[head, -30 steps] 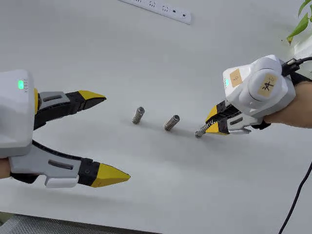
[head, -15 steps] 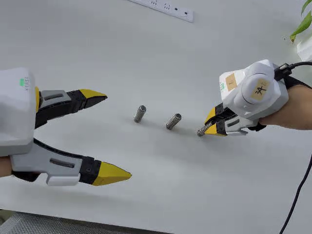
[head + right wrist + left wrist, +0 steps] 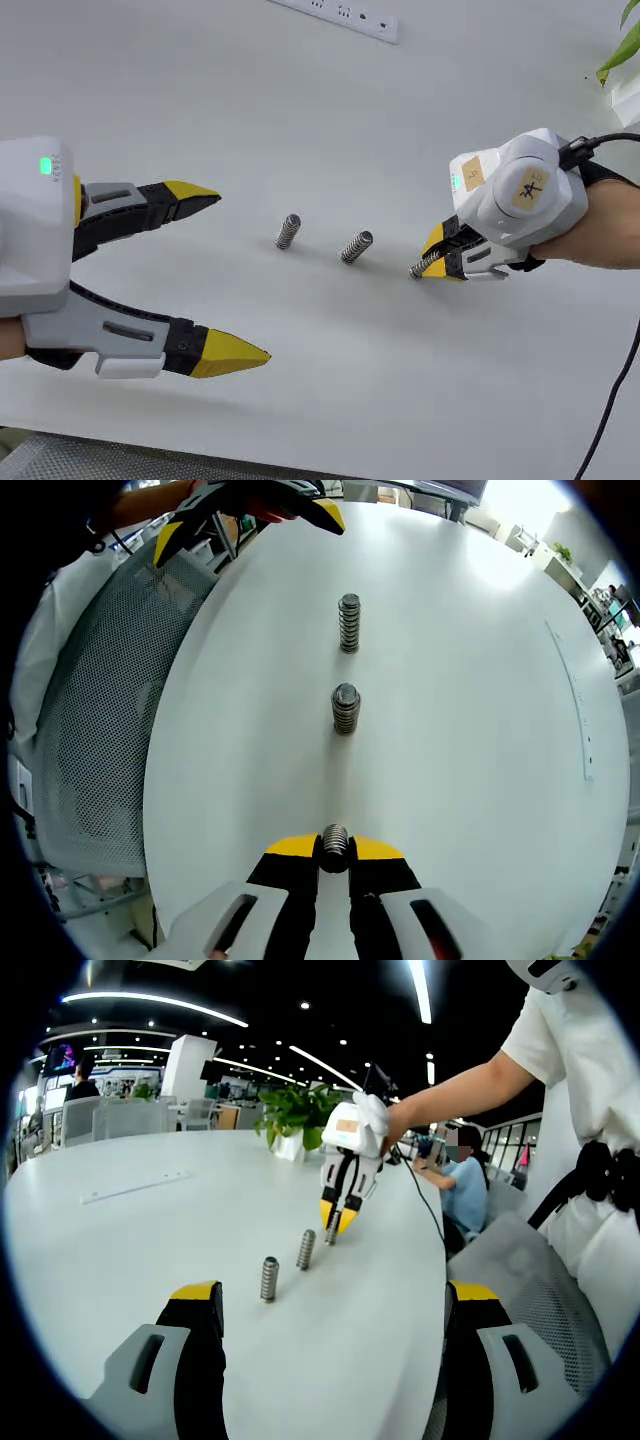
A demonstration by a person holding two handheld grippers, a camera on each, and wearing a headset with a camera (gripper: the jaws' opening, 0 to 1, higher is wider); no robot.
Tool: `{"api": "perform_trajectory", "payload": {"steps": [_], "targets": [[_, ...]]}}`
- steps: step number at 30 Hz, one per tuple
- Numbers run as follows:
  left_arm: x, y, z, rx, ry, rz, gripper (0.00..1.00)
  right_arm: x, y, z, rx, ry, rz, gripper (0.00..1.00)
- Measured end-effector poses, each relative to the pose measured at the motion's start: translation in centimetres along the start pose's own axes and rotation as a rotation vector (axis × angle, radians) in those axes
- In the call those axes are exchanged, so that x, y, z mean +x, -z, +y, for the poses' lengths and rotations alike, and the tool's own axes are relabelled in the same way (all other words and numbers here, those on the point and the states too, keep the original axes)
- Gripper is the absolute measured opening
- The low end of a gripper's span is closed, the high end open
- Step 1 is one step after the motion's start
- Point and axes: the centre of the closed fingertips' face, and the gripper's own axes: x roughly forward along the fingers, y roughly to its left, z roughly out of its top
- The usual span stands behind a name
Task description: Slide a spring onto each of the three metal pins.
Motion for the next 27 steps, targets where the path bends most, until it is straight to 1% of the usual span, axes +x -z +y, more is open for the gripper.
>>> {"api": "perform_trajectory", "payload": {"steps": [7,19,22,27], "targets": [[0.0,-0.2,0.0,0.002,-0.001,-0.003,0.90,0.0,0.0,0.2,0.005,-0.007,-0.001,0.08],[-0.3,0.0,0.1,0.008,-0.004,0.007,0.90,-0.4,-0.2,-0.2,0.018,0.009,-0.021,0.14],[-0.4,-0.1,0.1,0.013,-0.003,0.010,0.90,-0.8,-0.2,-0.5,0.030,0.022,-0.035,0.16],[-0.6,0.0,0.0,0.031,-0.002,0.028,0.92,-2.5,-1.0,-0.4,0.094,0.053,-0.110,0.20]]}}
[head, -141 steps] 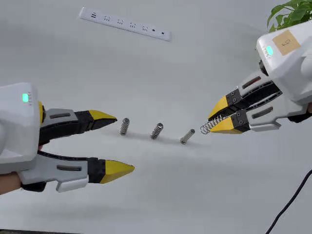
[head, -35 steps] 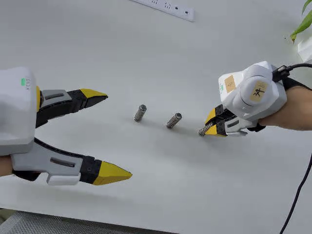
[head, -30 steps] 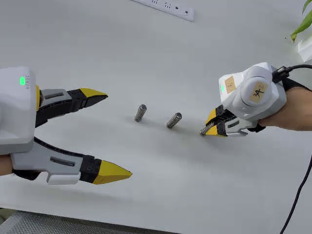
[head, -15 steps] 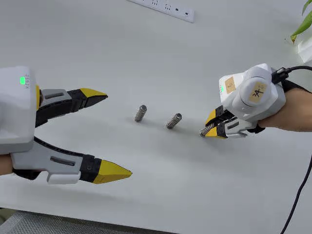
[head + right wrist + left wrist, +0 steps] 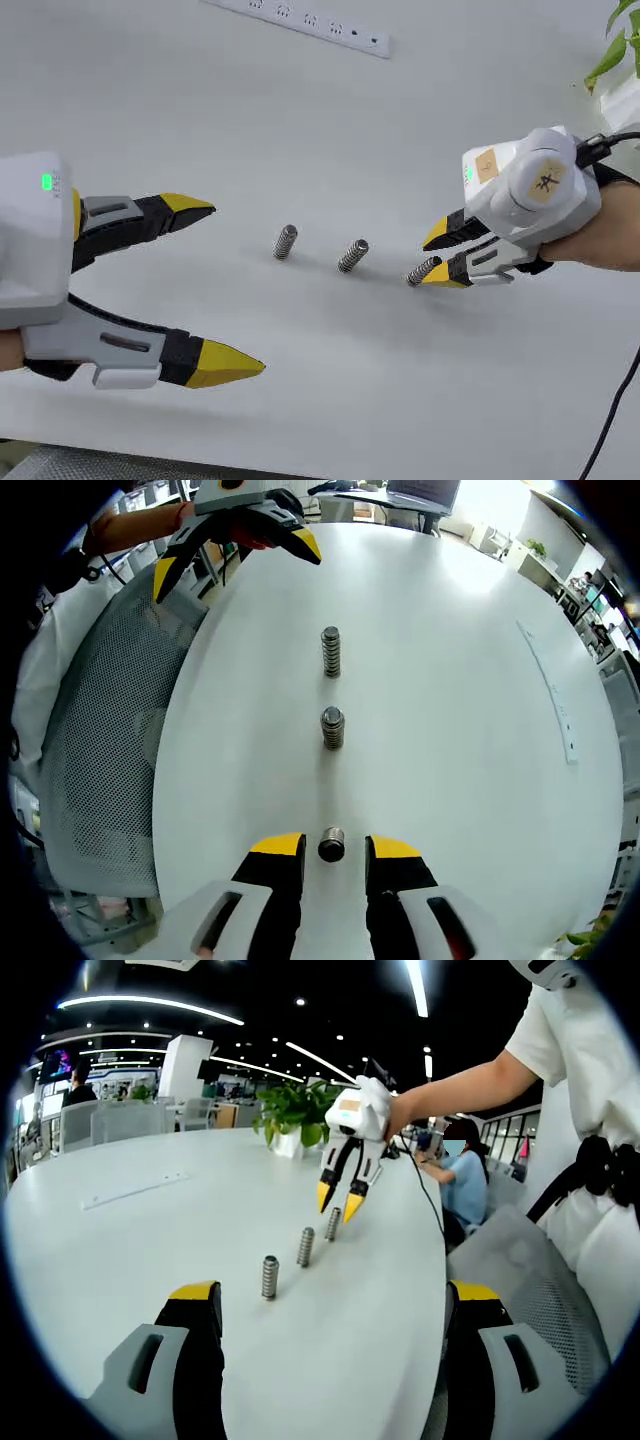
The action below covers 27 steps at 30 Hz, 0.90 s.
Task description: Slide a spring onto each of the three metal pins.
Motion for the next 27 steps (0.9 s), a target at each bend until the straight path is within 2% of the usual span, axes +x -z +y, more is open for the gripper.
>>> {"api": "perform_trajectory", "payload": {"steps": [5,8,10,15,19,22,27], "targets": [[-0.3,0.2,0.1,0.024,-0.004,0.020,0.95,-1.9,0.1,0.2,0.077,0.037,-0.093,0.27],[-0.6,0.0,0.3,0.038,-0.012,0.021,0.98,-3.5,-0.2,0.5,0.144,0.077,-0.173,0.33],[-0.7,0.1,0.4,0.045,-0.015,0.028,0.99,-3.8,0.7,-0.1,0.180,0.093,-0.212,0.35],[-0.9,0.3,0.6,0.065,-0.019,0.041,0.99,-5.5,1.0,1.5,0.280,0.142,-0.336,0.47],[-1.0,0.5,1.2,0.074,-0.039,0.044,0.99,-5.8,1.7,3.0,0.335,0.174,-0.431,0.64],[-1.0,0.9,1.2,0.089,-0.042,0.059,0.99,-5.6,2.1,4.2,0.374,0.184,-0.501,0.72],[-1.0,1.2,1.4,0.086,-0.051,0.071,0.99,-4.7,3.5,5.7,0.403,0.206,-0.526,0.84]]}}
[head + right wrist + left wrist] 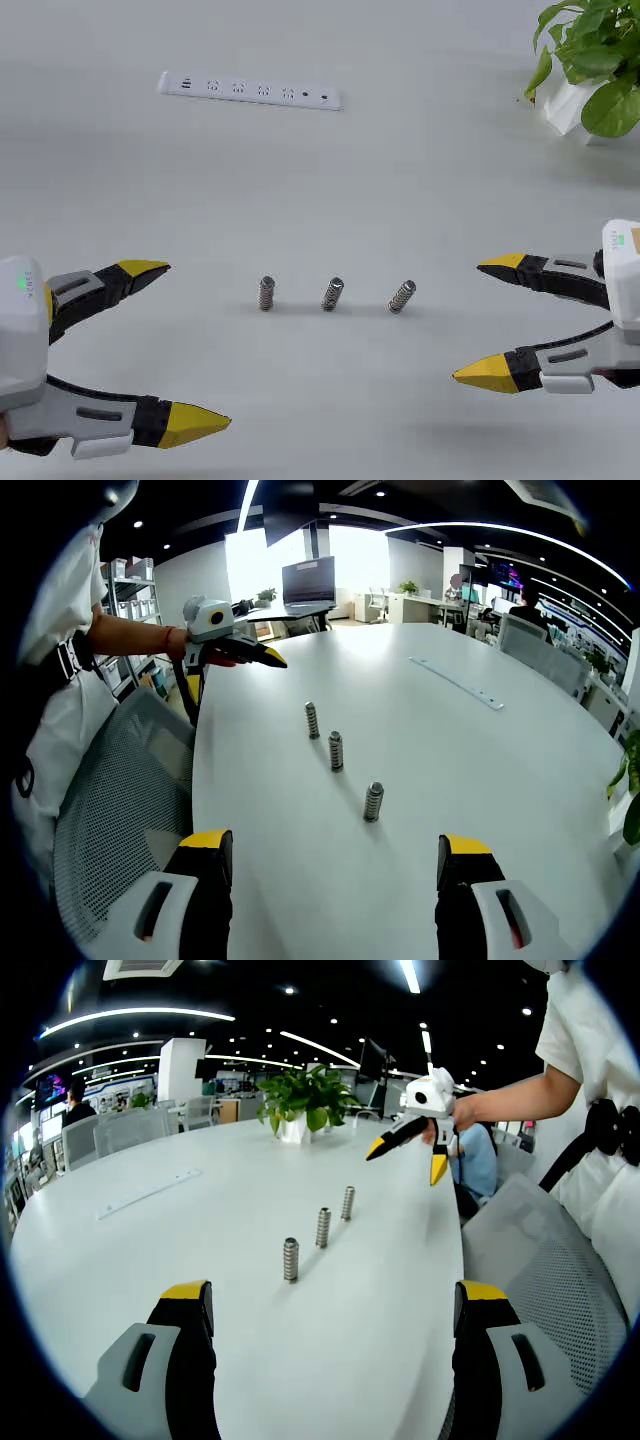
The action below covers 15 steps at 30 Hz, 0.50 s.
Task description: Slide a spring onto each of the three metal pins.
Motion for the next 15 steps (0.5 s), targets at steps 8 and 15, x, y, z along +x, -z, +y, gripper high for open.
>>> {"api": "perform_trajectory", "payload": {"steps": [8,15], "targets": [[0.0,0.7,-0.1,0.003,-0.009,0.029,0.99,-0.2,0.9,0.3,0.047,0.029,-0.066,0.96],[0.2,1.4,-0.1,-0.008,-0.017,0.043,0.99,0.0,0.6,0.7,0.054,0.035,-0.089,0.98]]}}
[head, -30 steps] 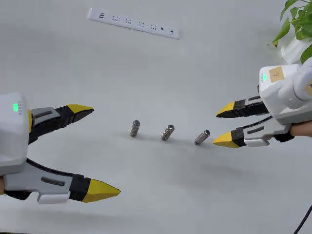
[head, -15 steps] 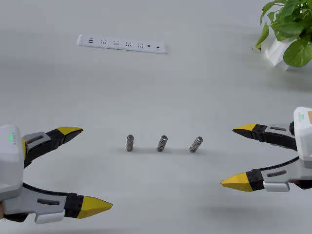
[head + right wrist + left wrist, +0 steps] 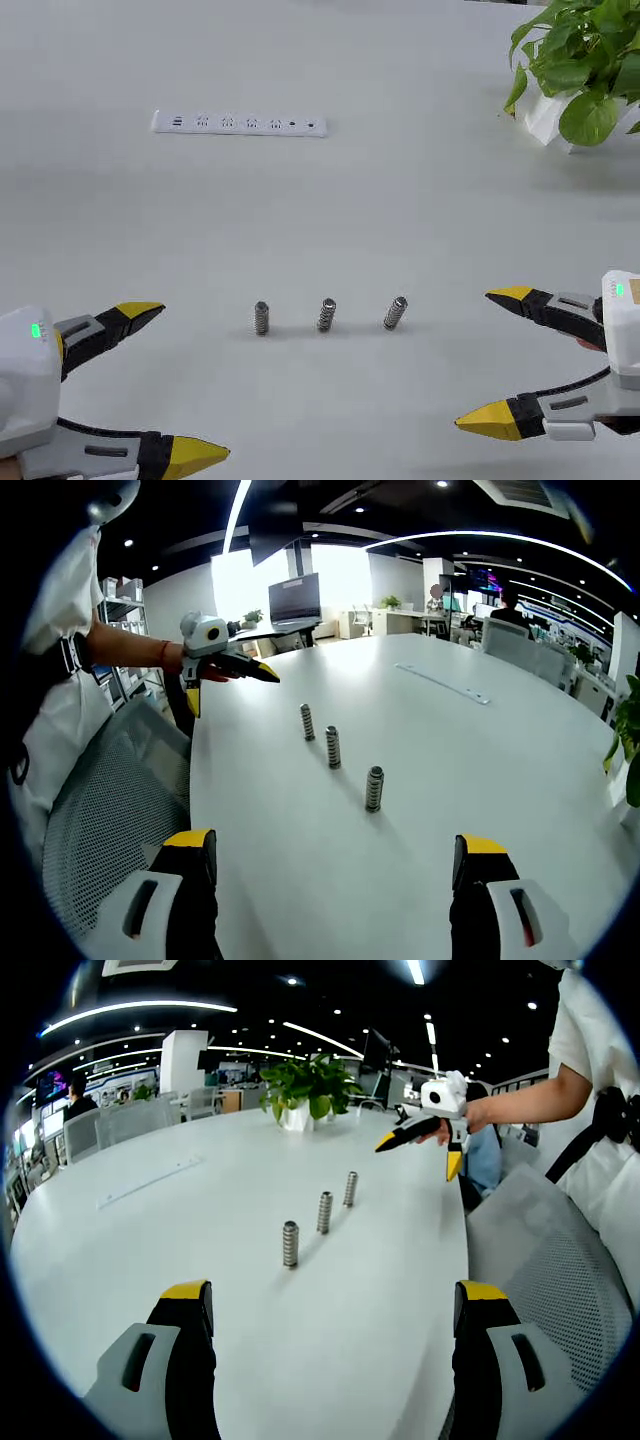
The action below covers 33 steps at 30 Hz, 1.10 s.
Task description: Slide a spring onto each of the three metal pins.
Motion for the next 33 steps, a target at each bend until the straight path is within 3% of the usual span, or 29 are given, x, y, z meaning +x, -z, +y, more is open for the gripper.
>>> {"api": "perform_trajectory", "payload": {"steps": [10,33], "targets": [[0.08,0.37,0.06,-0.010,-0.001,0.007,0.99,0.34,-0.13,0.38,0.008,-0.002,-0.003,0.95],[0.24,0.46,0.01,-0.013,0.006,0.006,0.99,0.31,0.50,-0.38,0.013,-0.004,-0.002,0.92]]}}
